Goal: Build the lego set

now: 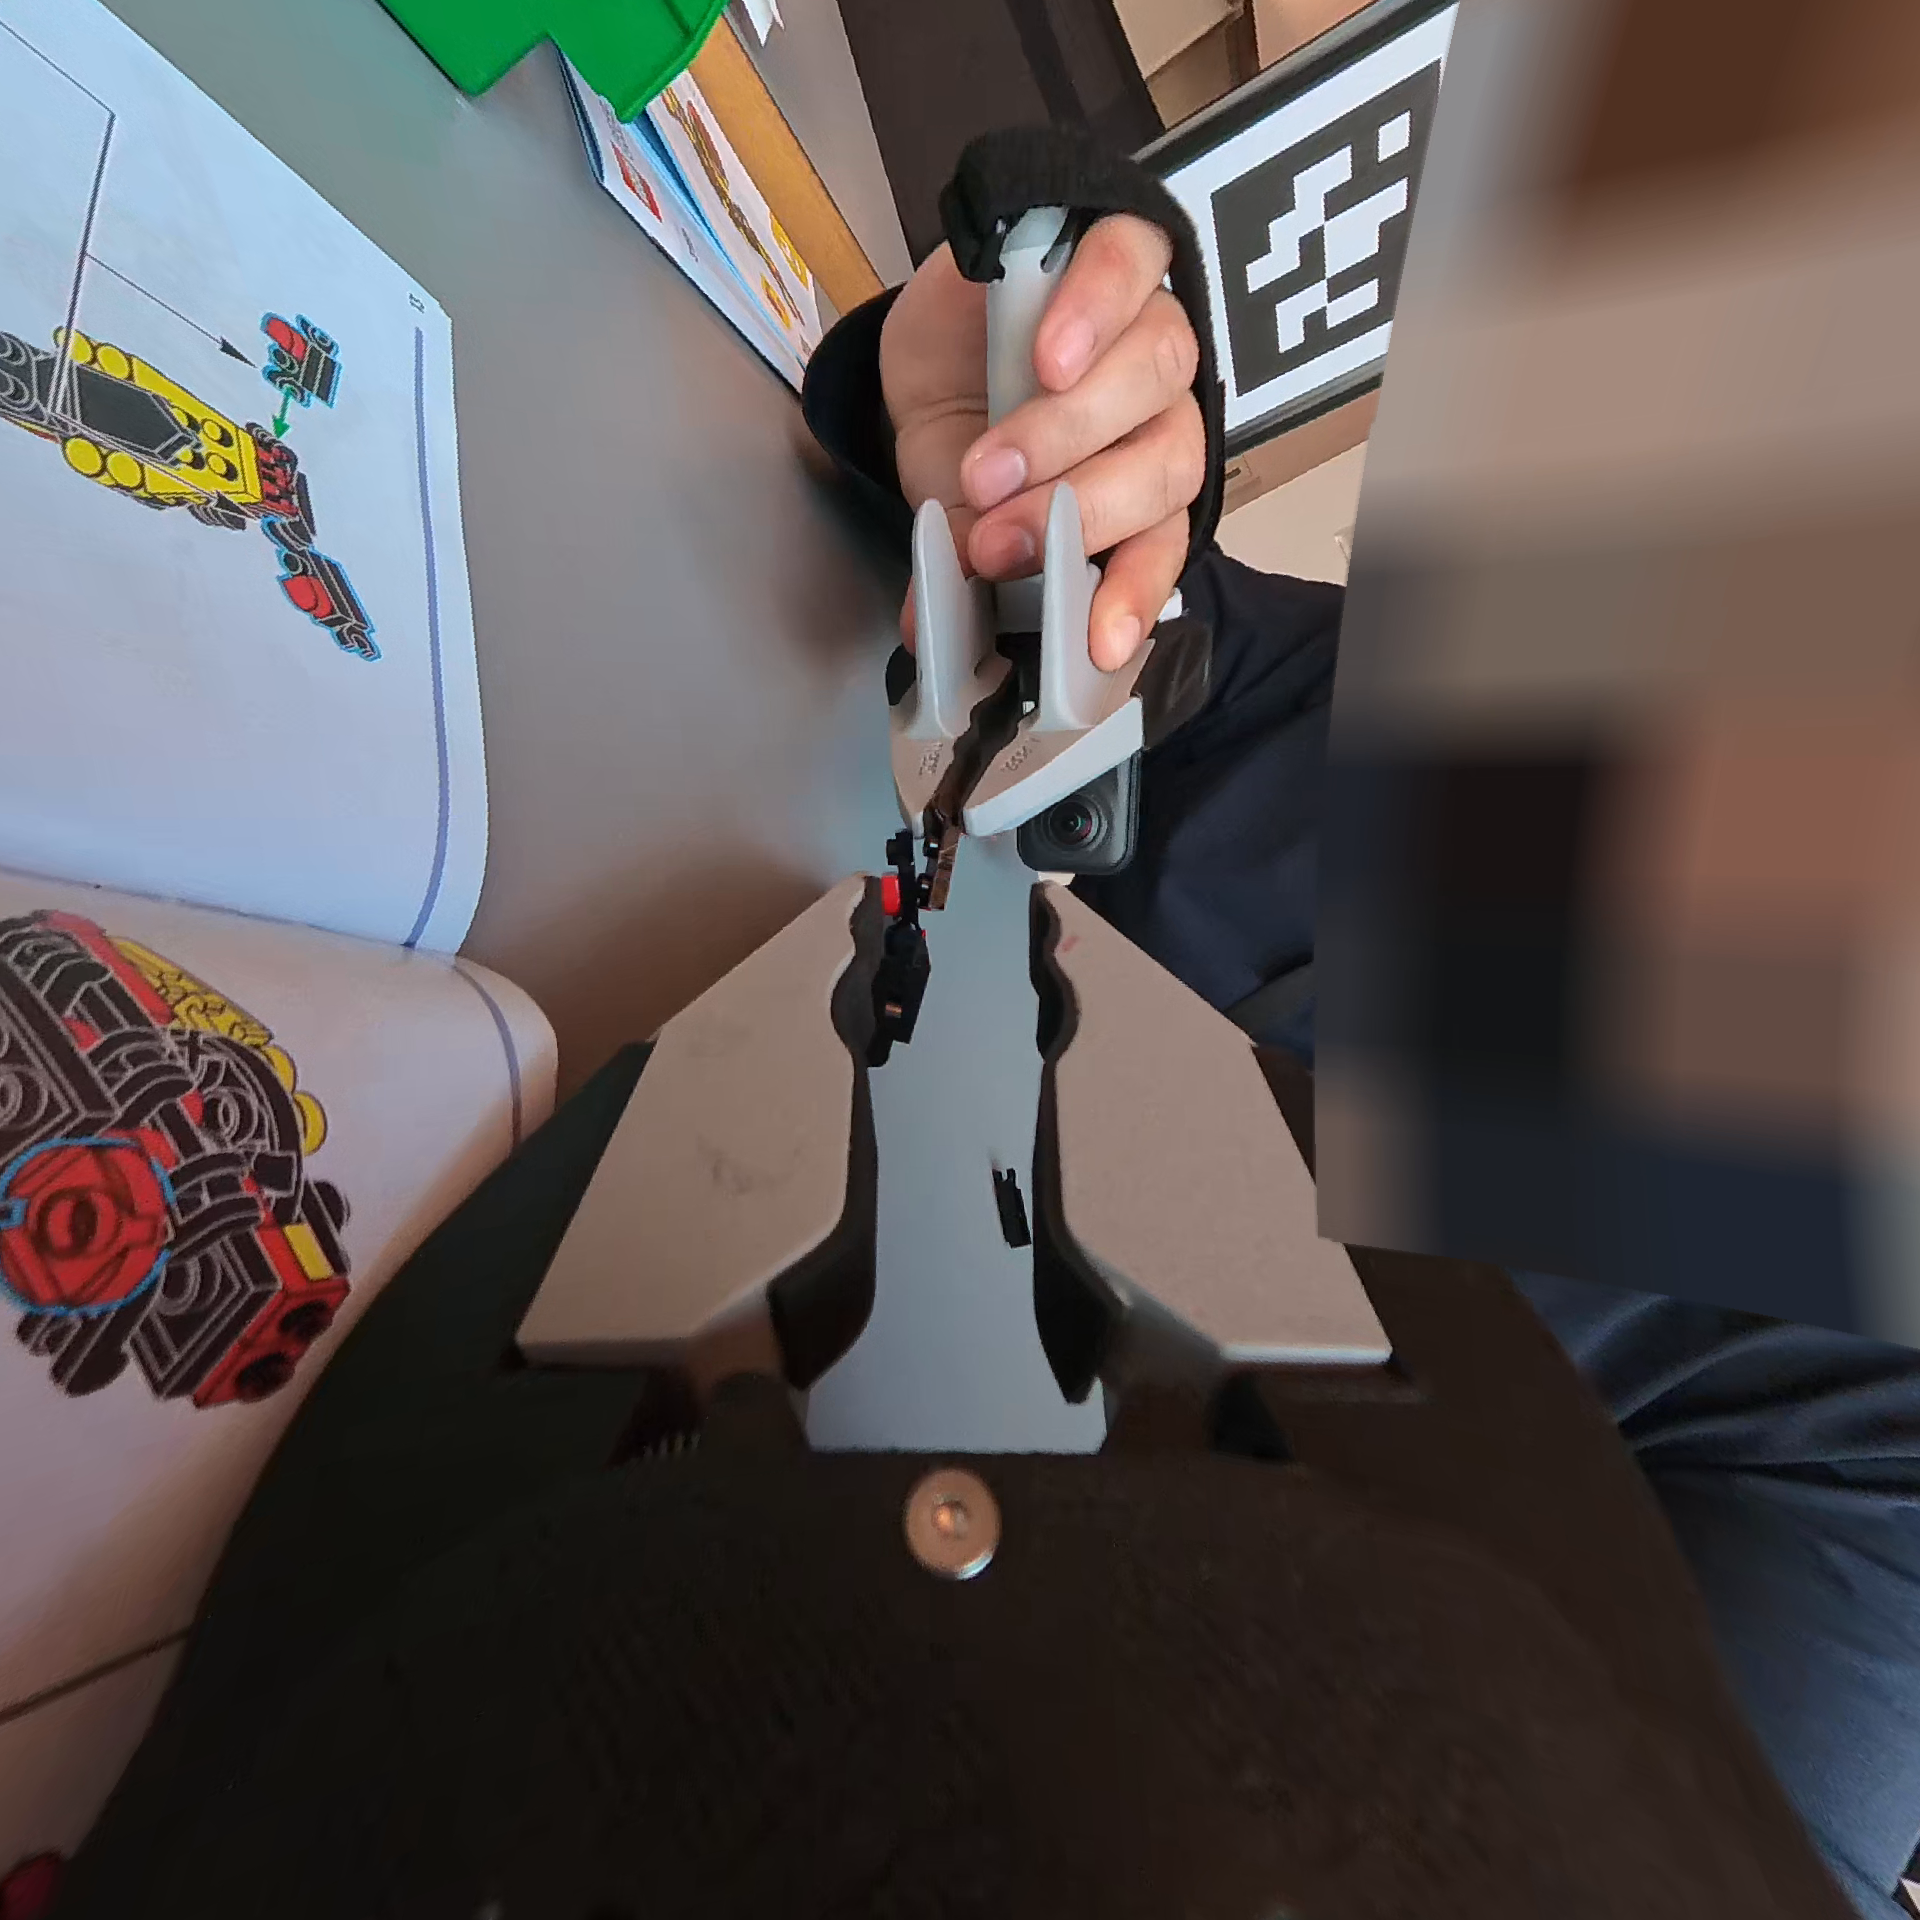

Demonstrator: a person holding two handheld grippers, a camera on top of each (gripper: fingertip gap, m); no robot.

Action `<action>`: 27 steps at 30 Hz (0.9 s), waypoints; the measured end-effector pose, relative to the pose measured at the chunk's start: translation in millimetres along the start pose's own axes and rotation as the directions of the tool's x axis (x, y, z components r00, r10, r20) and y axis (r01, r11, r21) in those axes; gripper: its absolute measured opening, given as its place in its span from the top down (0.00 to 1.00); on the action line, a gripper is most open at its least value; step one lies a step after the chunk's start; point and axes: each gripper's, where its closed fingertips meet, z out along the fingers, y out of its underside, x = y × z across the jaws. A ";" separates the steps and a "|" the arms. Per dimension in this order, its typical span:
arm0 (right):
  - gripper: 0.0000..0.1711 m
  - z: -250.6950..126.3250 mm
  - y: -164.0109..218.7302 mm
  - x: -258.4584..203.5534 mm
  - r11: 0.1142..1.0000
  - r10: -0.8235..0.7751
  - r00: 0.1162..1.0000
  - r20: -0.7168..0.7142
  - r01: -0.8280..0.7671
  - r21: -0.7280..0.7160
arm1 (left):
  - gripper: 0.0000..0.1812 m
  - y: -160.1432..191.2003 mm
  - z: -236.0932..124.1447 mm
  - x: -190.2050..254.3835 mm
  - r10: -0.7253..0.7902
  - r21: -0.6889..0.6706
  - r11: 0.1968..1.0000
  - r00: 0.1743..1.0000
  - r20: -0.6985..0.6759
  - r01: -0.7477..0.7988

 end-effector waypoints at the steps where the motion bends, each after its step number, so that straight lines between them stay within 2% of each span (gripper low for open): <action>1: 0.99 0.0 -0.3 -0.4 1.000 0.002 1.000 0.000 -0.002 0.008 | 0.86 0.3 0.2 -0.3 0.000 -0.002 1.000 1.000 0.002 0.000; 16: 0.99 -4.0 -3.6 -1.4 0.996 0.004 1.000 -0.012 -0.003 0.086 | 0.91 4.8 5.8 -5.1 0.025 -0.043 0.999 0.999 0.048 -0.023; 27: 0.99 -3.6 2.5 -4.0 0.999 0.003 1.000 0.001 -0.003 0.052 | 0.95 0.2 6.8 -13.3 0.058 -0.020 0.998 0.990 0.129 -0.056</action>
